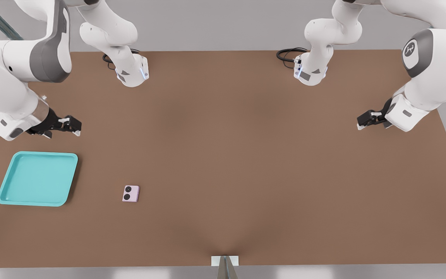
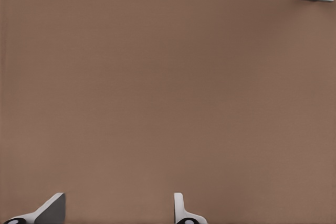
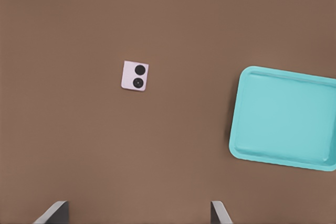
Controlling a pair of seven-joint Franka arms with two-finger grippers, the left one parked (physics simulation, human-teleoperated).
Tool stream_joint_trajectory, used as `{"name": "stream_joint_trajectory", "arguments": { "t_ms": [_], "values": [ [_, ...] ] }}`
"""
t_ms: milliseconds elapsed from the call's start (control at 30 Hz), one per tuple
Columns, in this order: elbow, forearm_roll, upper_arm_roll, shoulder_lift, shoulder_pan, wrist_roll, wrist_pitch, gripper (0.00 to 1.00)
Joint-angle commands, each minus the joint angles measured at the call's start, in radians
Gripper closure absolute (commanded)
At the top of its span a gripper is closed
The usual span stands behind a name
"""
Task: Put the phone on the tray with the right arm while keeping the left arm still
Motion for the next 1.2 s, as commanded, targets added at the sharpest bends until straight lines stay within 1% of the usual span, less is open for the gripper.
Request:
{"name": "stream_joint_trajectory", "arguments": {
  "t_ms": [0,33,67,100,133,267,333,400,567,700,733,1000,1067,1167],
  "values": [
    [0.002,-0.001,0.005,0.002,-0.016,0.068,0.023,0.0],
    [0.015,-0.001,0.015,0.014,-0.013,0.07,0.022,0.0],
    [0.004,-0.009,0.047,0.017,-0.013,0.085,0.016,0.0],
    [0.004,-0.009,0.05,0.034,-0.013,0.128,0.022,0.0],
    [0.004,-0.009,0.088,0.083,-0.013,0.192,0.072,0.0],
    [0.005,-0.007,0.091,0.215,0.01,0.206,0.235,0.0],
    [0.007,-0.007,0.091,0.304,0.027,0.265,0.324,0.0],
    [0.005,-0.006,0.091,0.378,0.029,0.266,0.401,0.0],
    [0.01,-0.006,0.091,0.514,0.049,0.324,0.592,0.0],
    [0.015,-0.009,0.09,0.579,0.061,0.367,0.648,0.0],
    [0.012,-0.007,0.088,0.584,0.058,0.364,0.692,0.0],
    [-0.002,-0.004,0.088,0.682,0.041,0.326,0.721,0.0],
    [-0.047,-0.004,0.088,0.686,0.049,0.324,0.776,0.0],
    [-0.059,-0.004,0.088,0.689,0.027,0.288,0.789,0.0]
  ]
}}
